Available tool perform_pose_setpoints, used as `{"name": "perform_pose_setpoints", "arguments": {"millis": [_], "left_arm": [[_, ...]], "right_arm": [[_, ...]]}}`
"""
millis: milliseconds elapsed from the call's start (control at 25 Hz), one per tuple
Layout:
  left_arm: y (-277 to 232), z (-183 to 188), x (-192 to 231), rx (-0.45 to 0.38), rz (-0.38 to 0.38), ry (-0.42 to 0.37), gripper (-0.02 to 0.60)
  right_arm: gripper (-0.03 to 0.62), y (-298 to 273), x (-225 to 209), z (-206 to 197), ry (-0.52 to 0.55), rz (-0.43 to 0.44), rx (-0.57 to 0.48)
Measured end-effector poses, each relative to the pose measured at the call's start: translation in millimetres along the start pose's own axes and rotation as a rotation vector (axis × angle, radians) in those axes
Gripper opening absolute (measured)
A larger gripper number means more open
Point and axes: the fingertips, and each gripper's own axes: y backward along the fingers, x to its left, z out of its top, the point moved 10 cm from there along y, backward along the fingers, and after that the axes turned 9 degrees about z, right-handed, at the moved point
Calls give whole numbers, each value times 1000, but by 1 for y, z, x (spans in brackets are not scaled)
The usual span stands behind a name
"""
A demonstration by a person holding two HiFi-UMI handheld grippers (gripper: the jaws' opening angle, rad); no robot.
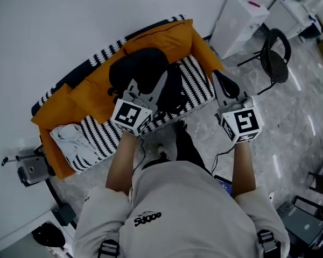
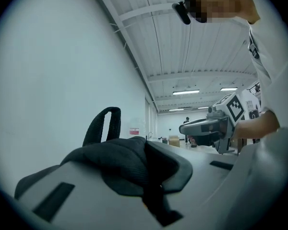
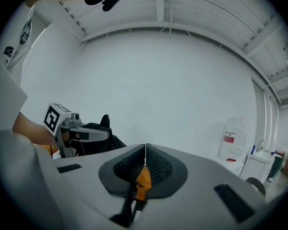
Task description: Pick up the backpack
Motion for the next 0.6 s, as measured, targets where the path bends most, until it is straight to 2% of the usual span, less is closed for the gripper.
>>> {"name": "perform_pose_setpoints", "arguments": {"millis": [200, 600], "left_arm": [[40, 29, -6, -1, 38, -24, 35], [107, 67, -30, -24, 58, -58, 35]], "right_arm": [[34, 16, 25, 19, 32, 12, -27], [34, 54, 62, 45, 85, 7, -38]]}}
